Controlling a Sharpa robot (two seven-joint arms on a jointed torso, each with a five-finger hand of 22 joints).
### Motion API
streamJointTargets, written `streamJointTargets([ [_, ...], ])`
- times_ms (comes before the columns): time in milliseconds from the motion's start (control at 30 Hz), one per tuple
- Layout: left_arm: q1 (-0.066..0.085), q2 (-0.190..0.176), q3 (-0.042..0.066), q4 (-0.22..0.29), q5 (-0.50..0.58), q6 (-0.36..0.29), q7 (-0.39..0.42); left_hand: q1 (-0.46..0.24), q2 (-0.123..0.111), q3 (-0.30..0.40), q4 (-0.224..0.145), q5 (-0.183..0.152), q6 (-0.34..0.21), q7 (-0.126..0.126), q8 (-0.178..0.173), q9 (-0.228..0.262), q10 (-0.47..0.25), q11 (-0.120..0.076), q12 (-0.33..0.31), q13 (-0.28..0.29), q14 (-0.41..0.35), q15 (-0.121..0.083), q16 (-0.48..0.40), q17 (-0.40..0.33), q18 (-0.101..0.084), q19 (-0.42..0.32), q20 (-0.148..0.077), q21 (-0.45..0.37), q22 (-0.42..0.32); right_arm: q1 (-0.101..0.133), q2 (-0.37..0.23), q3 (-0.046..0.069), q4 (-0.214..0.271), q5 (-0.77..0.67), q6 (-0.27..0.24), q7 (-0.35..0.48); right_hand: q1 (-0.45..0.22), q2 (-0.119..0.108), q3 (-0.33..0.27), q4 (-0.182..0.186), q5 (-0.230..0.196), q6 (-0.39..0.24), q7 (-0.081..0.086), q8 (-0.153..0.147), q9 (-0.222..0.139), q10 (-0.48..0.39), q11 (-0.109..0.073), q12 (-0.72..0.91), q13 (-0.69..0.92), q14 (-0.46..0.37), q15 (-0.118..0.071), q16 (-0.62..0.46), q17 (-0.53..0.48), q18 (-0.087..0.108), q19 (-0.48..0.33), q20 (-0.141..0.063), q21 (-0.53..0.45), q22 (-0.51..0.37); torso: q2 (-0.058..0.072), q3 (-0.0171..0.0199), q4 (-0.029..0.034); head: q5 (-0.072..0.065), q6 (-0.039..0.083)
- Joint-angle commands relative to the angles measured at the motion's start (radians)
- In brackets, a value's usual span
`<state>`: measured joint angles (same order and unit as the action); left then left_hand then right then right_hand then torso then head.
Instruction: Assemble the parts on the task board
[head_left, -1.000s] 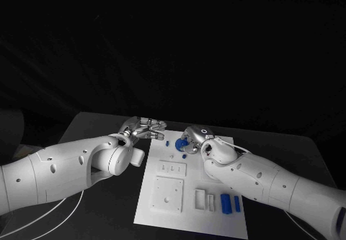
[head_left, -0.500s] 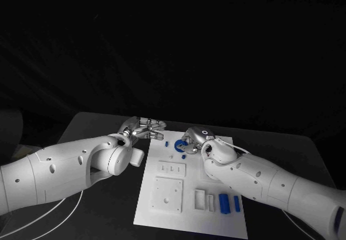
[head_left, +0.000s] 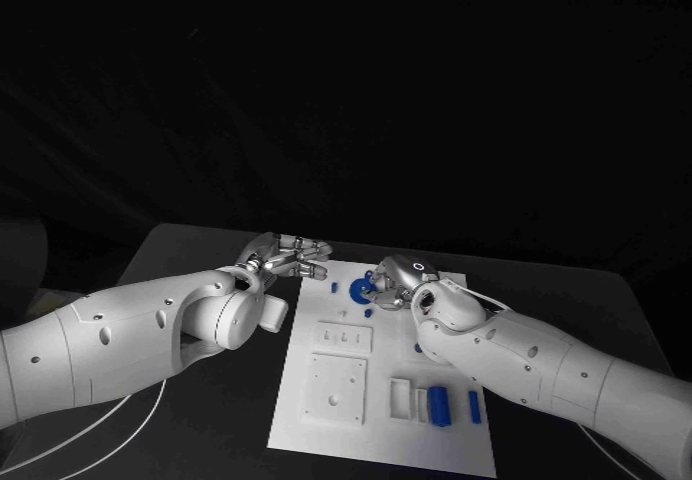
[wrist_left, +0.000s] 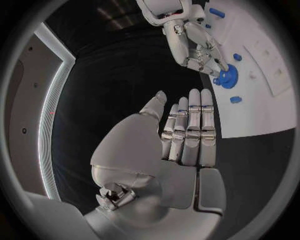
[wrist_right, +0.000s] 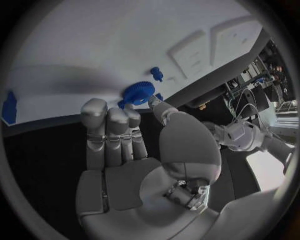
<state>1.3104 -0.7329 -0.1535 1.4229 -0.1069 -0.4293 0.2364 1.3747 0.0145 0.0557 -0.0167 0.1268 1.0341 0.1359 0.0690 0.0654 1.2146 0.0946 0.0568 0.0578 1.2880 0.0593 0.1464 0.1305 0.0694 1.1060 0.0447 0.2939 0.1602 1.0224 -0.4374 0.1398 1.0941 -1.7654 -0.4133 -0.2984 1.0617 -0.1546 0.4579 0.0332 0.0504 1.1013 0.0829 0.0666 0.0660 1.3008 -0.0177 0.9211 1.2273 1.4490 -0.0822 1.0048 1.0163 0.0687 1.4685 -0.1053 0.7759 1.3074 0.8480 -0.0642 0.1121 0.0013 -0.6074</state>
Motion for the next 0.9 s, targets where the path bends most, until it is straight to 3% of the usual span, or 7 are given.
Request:
streamJointTargets([
  [33, 0.001, -0.002, 0.001, 0.000, -0.004, 0.014, 0.004, 0.000, -0.005, 0.002, 0.004, 0.005, -0.009, 0.002, -0.004, 0.001, -0.007, 0.002, 0.002, 0.001, -0.006, 0.002, 0.001, -0.001, -0.001, -0.006, -0.001, 0.001, 0.001, 0.000, -0.031, 0.010, 0.037, 0.043, -0.078, 0.019, -0.005, -0.012, 0.004, 0.001, 0.000, 0.006, -0.001, -0.004, 0.000, 0.007, -0.001, 0.004, 0.000, 0.000, -0.003, 0.001, 0.002, 0.005, 0.057, -0.003, 0.004, 0.084, -0.002, 0.0014, -0.0036, 0.000, 0.001],
  [133, 0.001, -0.006, 0.001, -0.002, -0.005, 0.014, 0.006, 0.000, -0.005, 0.002, 0.004, 0.005, -0.009, 0.002, -0.004, 0.001, -0.007, 0.002, 0.002, 0.001, -0.006, 0.002, 0.001, -0.001, -0.001, -0.006, -0.001, 0.001, 0.001, 0.000, -0.071, 0.034, 0.083, 0.076, -0.103, 0.045, -0.008, -0.014, -0.002, 0.003, 0.000, 0.001, 0.000, -0.004, -0.001, 0.005, 0.001, 0.002, -0.002, -0.001, -0.002, -0.002, 0.000, 0.006, 0.057, -0.002, 0.003, 0.084, -0.003, 0.0016, -0.0063, -0.001, 0.003],
  [200, 0.001, -0.008, 0.001, -0.004, -0.005, 0.013, 0.007, 0.000, -0.005, 0.002, 0.004, 0.005, -0.009, 0.002, -0.004, 0.001, -0.007, 0.002, 0.002, 0.001, -0.006, 0.002, 0.001, -0.001, -0.001, -0.006, -0.001, 0.001, 0.001, -0.003, -0.100, 0.060, 0.113, 0.097, -0.092, 0.086, -0.001, -0.015, -0.004, -0.003, 0.000, -0.001, 0.001, -0.004, 0.000, 0.002, 0.001, -0.002, -0.005, -0.002, -0.002, -0.007, -0.004, 0.007, 0.056, -0.001, -0.002, 0.082, -0.003, 0.0043, -0.0098, -0.003, 0.005],
  [367, 0.001, -0.014, 0.001, -0.009, -0.006, 0.014, 0.010, 0.002, -0.005, 0.003, 0.003, 0.007, -0.010, 0.002, -0.004, 0.001, -0.008, 0.002, 0.002, 0.001, -0.006, 0.001, 0.001, -0.001, -0.001, -0.006, -0.001, 0.001, 0.000, -0.015, -0.176, 0.132, 0.175, 0.165, -0.065, 0.184, 0.110, -0.001, -0.068, -0.044, 0.019, 0.001, 0.004, -0.004, -0.001, -0.009, 0.003, -0.009, -0.012, -0.003, 0.001, -0.017, -0.011, 0.007, 0.052, 0.003, -0.021, 0.078, -0.007, 0.0139, -0.0241, 0.001, 0.007],
  [467, 0.001, -0.017, 0.001, -0.016, -0.006, 0.015, 0.013, 0.002, -0.005, 0.003, 0.003, 0.007, -0.010, 0.002, -0.004, 0.001, -0.008, 0.002, 0.002, 0.001, -0.006, 0.001, 0.001, -0.001, -0.001, -0.006, -0.001, 0.001, 0.000, -0.019, -0.230, 0.160, 0.200, 0.210, -0.037, 0.242, 0.143, 0.004, -0.089, -0.087, 0.042, -0.001, 0.007, -0.004, -0.001, -0.011, 0.005, -0.003, -0.012, -0.003, 0.002, -0.015, -0.005, 0.006, 0.053, 0.004, -0.019, 0.083, -0.010, 0.0201, -0.0340, 0.002, 0.007],
  [633, 0.001, -0.018, 0.001, -0.028, -0.006, 0.017, 0.017, 0.003, -0.005, 0.003, 0.002, 0.006, -0.009, 0.001, -0.004, 0.001, -0.007, 0.002, 0.002, 0.001, -0.006, 0.001, 0.001, -0.001, -0.001, -0.006, -0.001, 0.001, 0.000, -0.029, -0.301, 0.179, 0.186, 0.286, 0.028, 0.328, 0.192, 0.011, -0.119, -0.135, 0.096, 0.001, 0.009, -0.004, -0.001, -0.016, 0.005, -0.001, -0.014, -0.005, 0.003, -0.017, -0.004, 0.005, 0.050, 0.005, -0.019, 0.090, -0.015, 0.0314, -0.0495, 0.005, 0.006],
  [900, 0.000, -0.020, 0.001, -0.039, -0.007, 0.025, 0.021, 0.004, -0.005, 0.004, 0.001, 0.007, -0.007, 0.001, -0.004, 0.001, -0.006, 0.001, 0.002, 0.001, -0.006, 0.001, 0.001, -0.001, -0.001, -0.006, -0.001, 0.001, 0.000, -0.068, -0.345, 0.185, 0.110, 0.328, 0.073, 0.410, 0.215, 0.022, -0.154, -0.190, 0.133, 0.000, 0.012, -0.004, -0.001, -0.026, 0.008, -0.008, -0.023, -0.012, 0.006, -0.027, -0.008, 0.004, 0.045, 0.007, -0.028, 0.093, -0.017, 0.0470, -0.0640, 0.007, 0.003],
])
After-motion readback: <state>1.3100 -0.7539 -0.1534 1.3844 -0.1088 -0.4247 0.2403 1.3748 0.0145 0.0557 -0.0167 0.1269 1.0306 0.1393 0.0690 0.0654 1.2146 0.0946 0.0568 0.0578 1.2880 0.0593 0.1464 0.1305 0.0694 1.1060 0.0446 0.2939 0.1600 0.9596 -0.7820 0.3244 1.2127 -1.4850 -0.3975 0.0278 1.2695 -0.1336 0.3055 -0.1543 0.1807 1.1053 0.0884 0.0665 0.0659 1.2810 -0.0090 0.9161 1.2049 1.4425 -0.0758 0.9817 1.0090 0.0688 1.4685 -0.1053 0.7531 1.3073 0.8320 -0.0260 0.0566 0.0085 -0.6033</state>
